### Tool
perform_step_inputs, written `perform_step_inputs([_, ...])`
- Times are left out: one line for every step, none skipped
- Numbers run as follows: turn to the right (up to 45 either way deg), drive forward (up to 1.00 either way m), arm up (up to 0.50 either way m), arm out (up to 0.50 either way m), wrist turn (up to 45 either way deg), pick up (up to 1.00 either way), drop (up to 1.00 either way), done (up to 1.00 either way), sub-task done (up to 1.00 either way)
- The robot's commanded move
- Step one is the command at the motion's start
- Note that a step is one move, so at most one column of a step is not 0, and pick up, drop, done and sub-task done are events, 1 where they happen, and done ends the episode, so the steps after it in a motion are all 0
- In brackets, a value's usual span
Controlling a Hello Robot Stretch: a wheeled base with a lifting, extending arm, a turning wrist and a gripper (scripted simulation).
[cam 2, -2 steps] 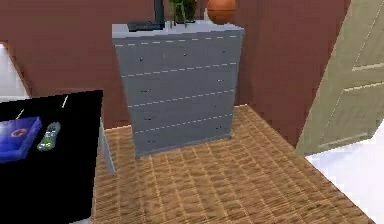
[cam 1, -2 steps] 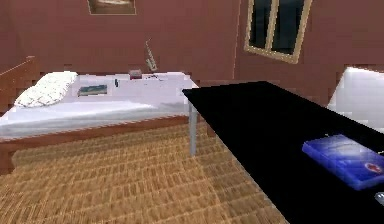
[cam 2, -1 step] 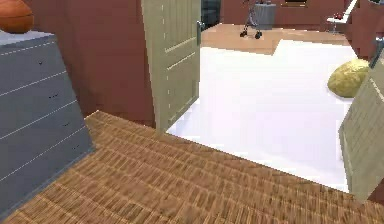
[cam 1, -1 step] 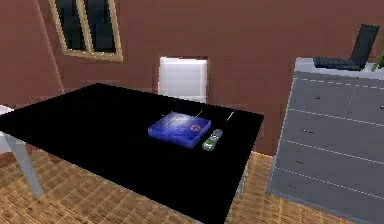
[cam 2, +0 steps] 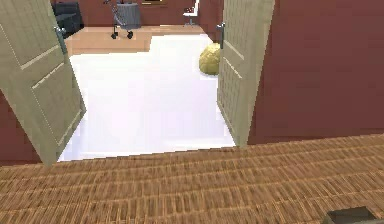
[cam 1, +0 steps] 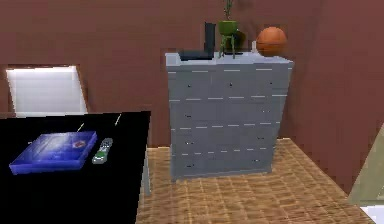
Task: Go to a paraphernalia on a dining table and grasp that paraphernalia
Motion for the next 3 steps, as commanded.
perform_step_inputs([0.0,0.7,0.0,0.0,0.0,0.0,0.0,0.0,0.0])
perform_step_inputs([-3.0,0.0,0.0,0.0,0.0,0.0,0.0,0.0,0.0])
perform_step_inputs([0.0,0.35,0.0,0.0,0.0,0.0,0.0,0.0,0.0])
